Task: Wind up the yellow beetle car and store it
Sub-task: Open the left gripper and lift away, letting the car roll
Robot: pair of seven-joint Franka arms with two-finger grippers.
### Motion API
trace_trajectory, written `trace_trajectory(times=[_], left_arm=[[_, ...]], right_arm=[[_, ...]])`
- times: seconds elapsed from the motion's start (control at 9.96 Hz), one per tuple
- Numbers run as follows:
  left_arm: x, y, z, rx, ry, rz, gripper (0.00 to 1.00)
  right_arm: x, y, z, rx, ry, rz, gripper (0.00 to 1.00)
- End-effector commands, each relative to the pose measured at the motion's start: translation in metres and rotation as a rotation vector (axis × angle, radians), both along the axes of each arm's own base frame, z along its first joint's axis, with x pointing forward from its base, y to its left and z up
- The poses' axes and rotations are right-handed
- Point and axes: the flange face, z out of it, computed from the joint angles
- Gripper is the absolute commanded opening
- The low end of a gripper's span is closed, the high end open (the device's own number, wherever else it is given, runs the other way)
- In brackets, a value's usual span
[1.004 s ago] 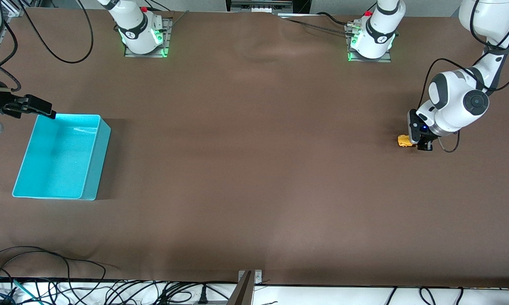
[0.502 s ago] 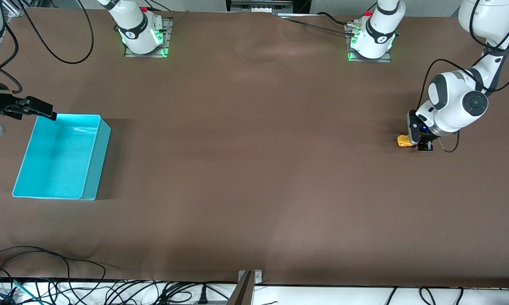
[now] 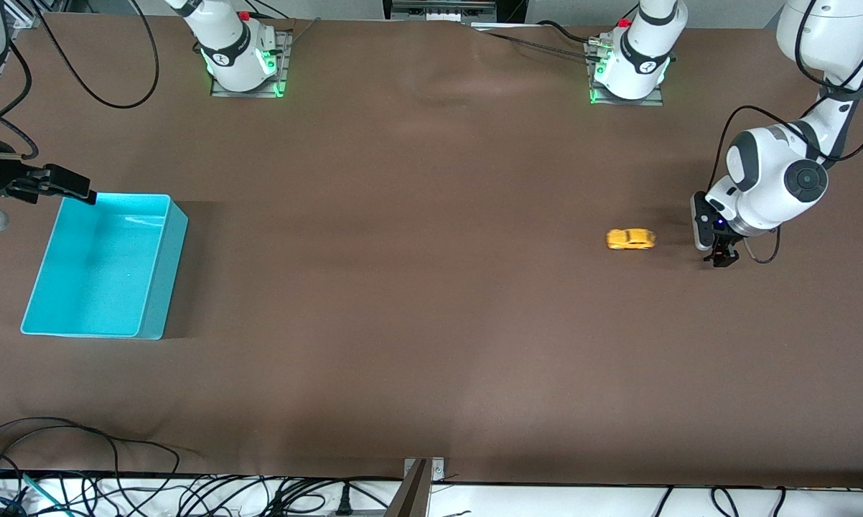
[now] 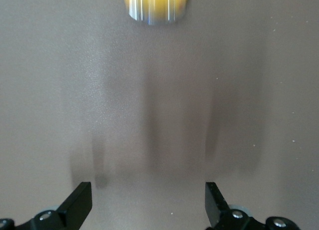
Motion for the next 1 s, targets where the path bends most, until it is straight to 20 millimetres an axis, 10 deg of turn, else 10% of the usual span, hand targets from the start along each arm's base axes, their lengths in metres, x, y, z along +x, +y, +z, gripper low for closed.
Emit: trace_trajectory(times=[0.0, 0.2, 0.5, 0.9], left_arm=[[0.005, -0.001, 0.009, 0.01, -0.003, 0.019, 1.0], [0.006, -0.002, 0.017, 0.01, -0.018, 0.018, 1.0], [0.018, -0.004, 0.096, 0.007, -0.14, 0.037, 1.0], [0.032, -0.046, 0.263, -0.015, -0.251, -0.003, 1.0]], right_arm=[[0.004, -0.002, 0.005, 0.004, -0.006, 0.012, 1.0], [0.004, -0.002, 0.005, 0.004, -0.007, 0.012, 1.0], [0.004, -0.003, 0.005, 0.003, -0.007, 0.01, 1.0], [0.004, -0.001, 0.005, 0.001, -0.007, 0.009, 1.0]])
